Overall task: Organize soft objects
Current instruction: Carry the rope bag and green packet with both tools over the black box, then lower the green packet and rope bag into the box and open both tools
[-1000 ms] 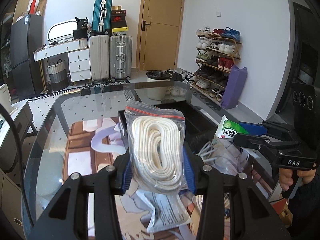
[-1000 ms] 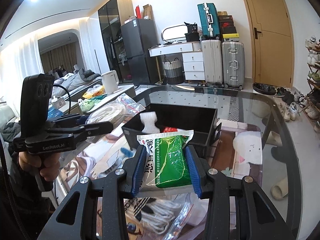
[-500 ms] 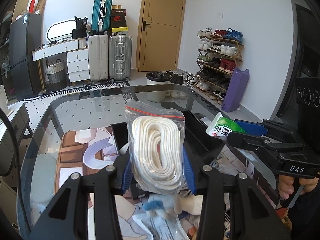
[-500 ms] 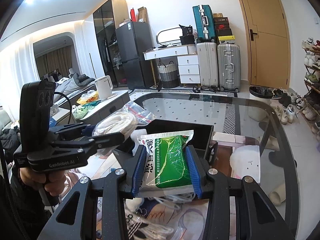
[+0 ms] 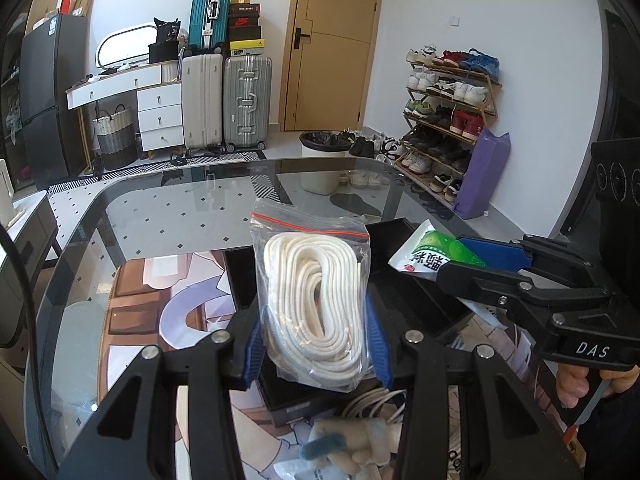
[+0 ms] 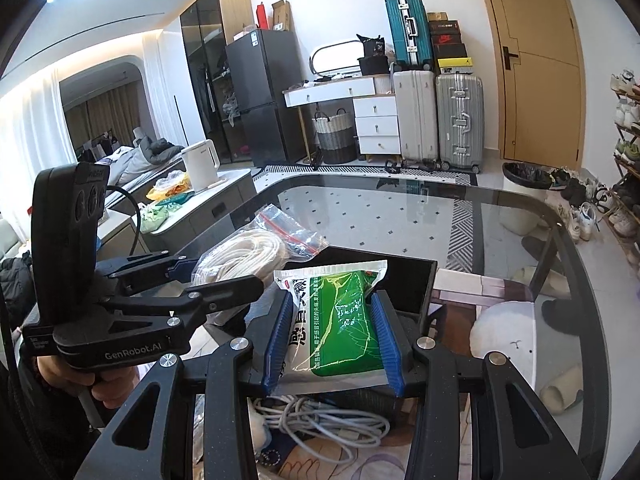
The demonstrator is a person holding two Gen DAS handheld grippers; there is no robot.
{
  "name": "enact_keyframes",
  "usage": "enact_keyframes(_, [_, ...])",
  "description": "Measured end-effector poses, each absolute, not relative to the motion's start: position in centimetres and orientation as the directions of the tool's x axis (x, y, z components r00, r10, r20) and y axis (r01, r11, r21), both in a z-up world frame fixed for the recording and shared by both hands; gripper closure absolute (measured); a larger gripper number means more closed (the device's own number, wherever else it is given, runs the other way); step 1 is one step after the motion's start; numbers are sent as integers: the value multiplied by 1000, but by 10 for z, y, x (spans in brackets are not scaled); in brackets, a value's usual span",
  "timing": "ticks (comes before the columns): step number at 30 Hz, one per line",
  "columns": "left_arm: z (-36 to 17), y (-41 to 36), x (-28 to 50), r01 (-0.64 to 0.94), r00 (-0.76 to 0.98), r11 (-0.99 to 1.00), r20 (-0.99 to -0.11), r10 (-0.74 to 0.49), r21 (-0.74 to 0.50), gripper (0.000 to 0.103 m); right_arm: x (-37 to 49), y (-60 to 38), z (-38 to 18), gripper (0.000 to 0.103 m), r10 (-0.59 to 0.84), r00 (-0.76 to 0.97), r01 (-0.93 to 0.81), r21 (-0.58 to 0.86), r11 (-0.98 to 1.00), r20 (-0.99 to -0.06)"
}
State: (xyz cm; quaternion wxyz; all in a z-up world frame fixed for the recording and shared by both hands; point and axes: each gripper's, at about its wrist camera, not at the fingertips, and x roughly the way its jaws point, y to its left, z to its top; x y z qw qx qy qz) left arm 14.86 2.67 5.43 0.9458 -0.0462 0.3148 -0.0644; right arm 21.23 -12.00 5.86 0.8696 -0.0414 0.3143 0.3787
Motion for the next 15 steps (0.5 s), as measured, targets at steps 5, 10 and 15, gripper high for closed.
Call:
enact_keyframes(5, [51, 23, 156, 105, 784, 988, -602, -152, -113, 61, 225, -114, 51, 62, 623, 506, -683, 164, 712, -596])
enact_keyframes(10, [45, 21, 160, 114, 768, 988, -622, -153, -102, 61, 235, -110, 43, 62, 601, 504, -680, 145, 719, -620])
enact_keyframes(15, [37, 16, 165, 125, 749, 989, -646, -147, -81, 61, 241, -109, 38, 62, 587, 504, -681, 126, 721, -633])
